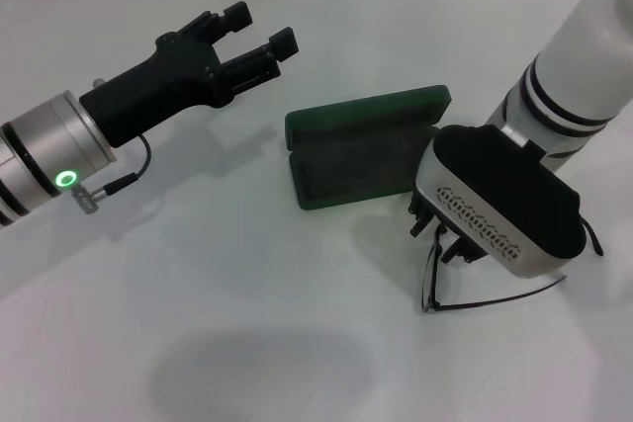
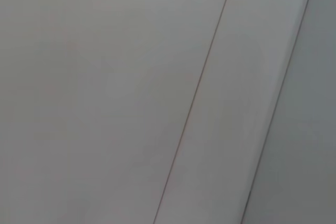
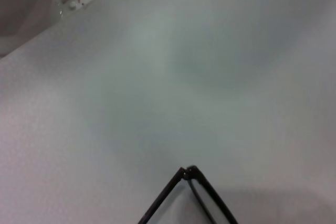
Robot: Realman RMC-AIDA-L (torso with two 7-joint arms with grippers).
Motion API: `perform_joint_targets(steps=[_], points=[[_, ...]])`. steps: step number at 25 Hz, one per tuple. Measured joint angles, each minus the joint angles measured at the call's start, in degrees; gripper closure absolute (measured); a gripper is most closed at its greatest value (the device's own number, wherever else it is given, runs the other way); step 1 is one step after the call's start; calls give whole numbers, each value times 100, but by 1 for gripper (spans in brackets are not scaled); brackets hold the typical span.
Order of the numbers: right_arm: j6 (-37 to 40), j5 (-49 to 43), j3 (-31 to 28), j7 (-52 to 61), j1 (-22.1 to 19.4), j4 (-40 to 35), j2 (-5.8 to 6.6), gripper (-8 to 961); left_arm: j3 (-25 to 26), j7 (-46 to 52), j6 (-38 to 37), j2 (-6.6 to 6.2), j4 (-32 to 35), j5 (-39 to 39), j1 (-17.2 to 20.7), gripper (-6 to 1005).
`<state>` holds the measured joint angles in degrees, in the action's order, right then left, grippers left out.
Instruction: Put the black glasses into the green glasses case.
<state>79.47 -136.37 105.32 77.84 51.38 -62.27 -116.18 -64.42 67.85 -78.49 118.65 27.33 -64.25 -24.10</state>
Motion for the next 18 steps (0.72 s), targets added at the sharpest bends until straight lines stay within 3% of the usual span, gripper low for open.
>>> perform_joint_targets(steps=[4,6,11,18], points=[[-2,-15,60,71,-30,-30,0,463,0,0,0,0,0,1,7,106],[-8,-38,97,113,-39,-41,0,609,0,0,0,0,0,1,12,106],[-7,-72,73,173,-50,-67,0,755,0,27,0,0,0,1,11,106],[229,-129,-482,292,-273,-443,16,843,0,31,-31,-8,0,0,11,106]])
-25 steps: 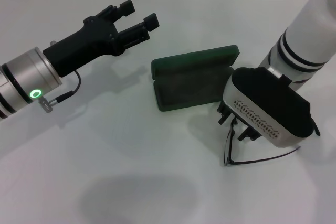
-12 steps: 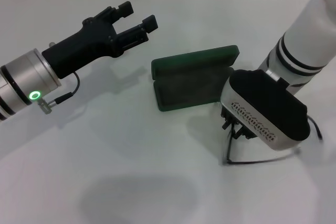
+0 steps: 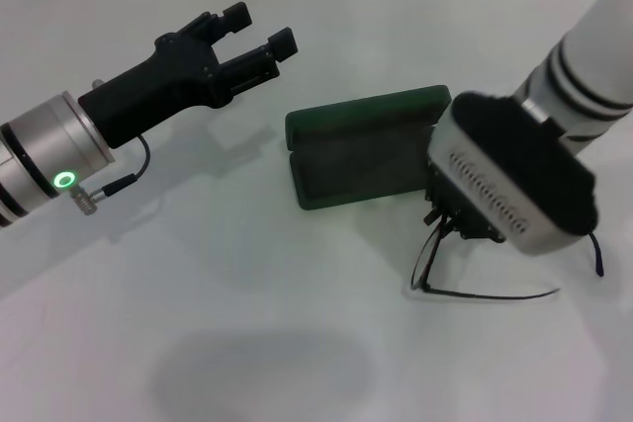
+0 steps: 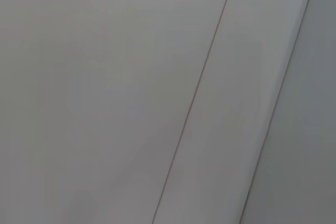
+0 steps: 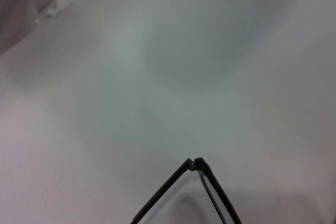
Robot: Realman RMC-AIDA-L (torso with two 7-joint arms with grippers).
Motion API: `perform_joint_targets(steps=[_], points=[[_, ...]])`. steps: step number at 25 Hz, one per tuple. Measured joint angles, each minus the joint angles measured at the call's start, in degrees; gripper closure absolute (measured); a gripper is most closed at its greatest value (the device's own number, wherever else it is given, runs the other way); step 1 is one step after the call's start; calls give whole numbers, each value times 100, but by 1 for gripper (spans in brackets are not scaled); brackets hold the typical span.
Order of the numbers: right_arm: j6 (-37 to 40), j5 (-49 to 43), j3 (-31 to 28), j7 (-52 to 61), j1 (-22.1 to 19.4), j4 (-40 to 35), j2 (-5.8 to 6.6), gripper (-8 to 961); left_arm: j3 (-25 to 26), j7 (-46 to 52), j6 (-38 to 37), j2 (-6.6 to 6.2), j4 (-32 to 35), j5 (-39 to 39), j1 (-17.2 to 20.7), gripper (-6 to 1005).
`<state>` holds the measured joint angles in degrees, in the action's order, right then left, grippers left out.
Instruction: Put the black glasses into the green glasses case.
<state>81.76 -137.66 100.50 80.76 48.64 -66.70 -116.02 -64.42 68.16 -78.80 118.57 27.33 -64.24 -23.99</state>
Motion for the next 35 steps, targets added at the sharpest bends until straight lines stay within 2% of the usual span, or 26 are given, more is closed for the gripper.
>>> perform_joint_targets(steps=[4,8,12,16,21,25,30,35], points=[[384,147,-919,-28,-393,-506,6,844,-19,-24,-212,-1,29,-4,46,106],[369,835,-1888,-92,-966,-843,10,845,-62,-307,-1161,-22,48,-135,79,106],[-245,2417,-2840,-371,-1777,-658,13,845,-69,-440,-2111,-85,54,-202,76,106],[-858,4228,-3072,-859,-2250,213,22,846,-53,-6,-2237,-89,53,-241,-87,106],[-1314,5850,-3063,-1830,-2225,1597,-5,846,-66,562,-2088,-87,0,-740,-713,106],[-1363,6534,-3078,-2181,-1876,2621,19,846,-71,1054,-1709,-12,-5,-1196,-1166,106],[-1241,6647,-3068,-2322,-1735,2936,12,846,-71,1258,-1363,79,-8,-1550,-1487,106],[-1115,6655,-3049,-2327,-1733,2948,11,845,-72,1291,-1278,93,-7,-1599,-1561,106]])
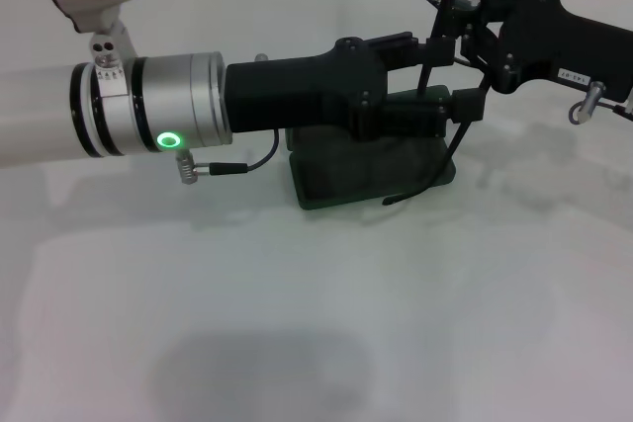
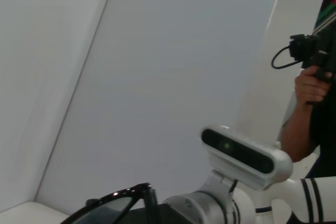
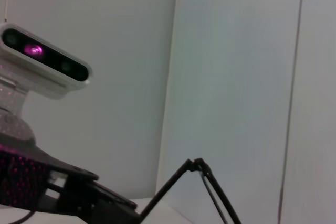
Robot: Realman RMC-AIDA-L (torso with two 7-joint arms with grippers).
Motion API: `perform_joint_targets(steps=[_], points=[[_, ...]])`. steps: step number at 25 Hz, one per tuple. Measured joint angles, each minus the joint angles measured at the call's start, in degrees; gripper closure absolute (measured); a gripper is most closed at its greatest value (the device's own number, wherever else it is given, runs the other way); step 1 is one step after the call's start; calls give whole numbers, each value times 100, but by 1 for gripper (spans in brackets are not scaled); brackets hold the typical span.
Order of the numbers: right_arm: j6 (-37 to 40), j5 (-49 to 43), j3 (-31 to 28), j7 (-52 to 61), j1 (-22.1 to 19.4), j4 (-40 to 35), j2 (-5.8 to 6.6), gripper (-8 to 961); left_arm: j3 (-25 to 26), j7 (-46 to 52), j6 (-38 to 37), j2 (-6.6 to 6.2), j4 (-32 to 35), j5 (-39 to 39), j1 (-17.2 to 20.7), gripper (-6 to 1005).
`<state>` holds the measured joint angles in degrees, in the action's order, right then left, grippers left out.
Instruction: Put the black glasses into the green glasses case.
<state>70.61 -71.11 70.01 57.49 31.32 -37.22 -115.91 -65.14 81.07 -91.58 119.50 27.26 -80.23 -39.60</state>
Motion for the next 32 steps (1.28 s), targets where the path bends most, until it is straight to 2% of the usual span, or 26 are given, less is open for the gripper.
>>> perform_joint_targets(steps=[20,32], points=[[277,-204,174,-136,20,21,26,848,1,13,202,14,29,49,-22,105],[261,-174,-61,62,0,30,41,847,1,-55,185,21,17,27,-9,105]])
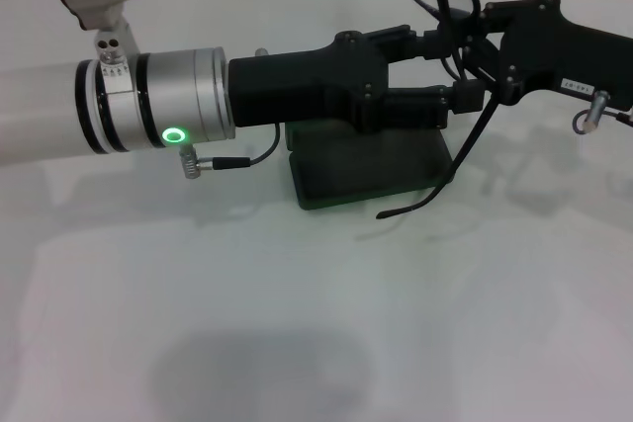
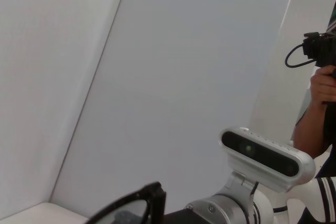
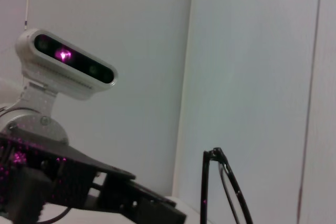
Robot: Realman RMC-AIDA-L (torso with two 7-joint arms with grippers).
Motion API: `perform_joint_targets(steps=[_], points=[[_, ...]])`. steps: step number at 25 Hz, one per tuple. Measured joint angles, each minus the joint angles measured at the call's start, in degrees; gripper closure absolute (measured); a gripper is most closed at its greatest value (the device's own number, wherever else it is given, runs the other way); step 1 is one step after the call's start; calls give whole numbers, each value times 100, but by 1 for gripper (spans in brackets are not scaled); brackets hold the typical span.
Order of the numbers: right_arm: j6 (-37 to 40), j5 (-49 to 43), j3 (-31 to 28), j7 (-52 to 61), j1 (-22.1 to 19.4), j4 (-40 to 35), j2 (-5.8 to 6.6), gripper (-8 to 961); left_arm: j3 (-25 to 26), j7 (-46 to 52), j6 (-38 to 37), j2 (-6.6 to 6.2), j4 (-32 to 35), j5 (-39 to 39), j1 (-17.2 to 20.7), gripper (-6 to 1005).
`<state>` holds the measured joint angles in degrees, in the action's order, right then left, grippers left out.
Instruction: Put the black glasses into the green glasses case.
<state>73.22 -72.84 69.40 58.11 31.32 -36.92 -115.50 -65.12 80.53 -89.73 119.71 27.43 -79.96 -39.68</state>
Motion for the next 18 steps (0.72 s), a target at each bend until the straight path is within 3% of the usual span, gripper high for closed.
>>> perform_joint_targets(steps=[9,18], points=[[106,-20,158,5,20,20,-4,846,0,-97,17,0,-12,-13,9,105],[133,43,-600,7,-53,22,16,845,10,-212,-233,-63,137,-75,442,105]])
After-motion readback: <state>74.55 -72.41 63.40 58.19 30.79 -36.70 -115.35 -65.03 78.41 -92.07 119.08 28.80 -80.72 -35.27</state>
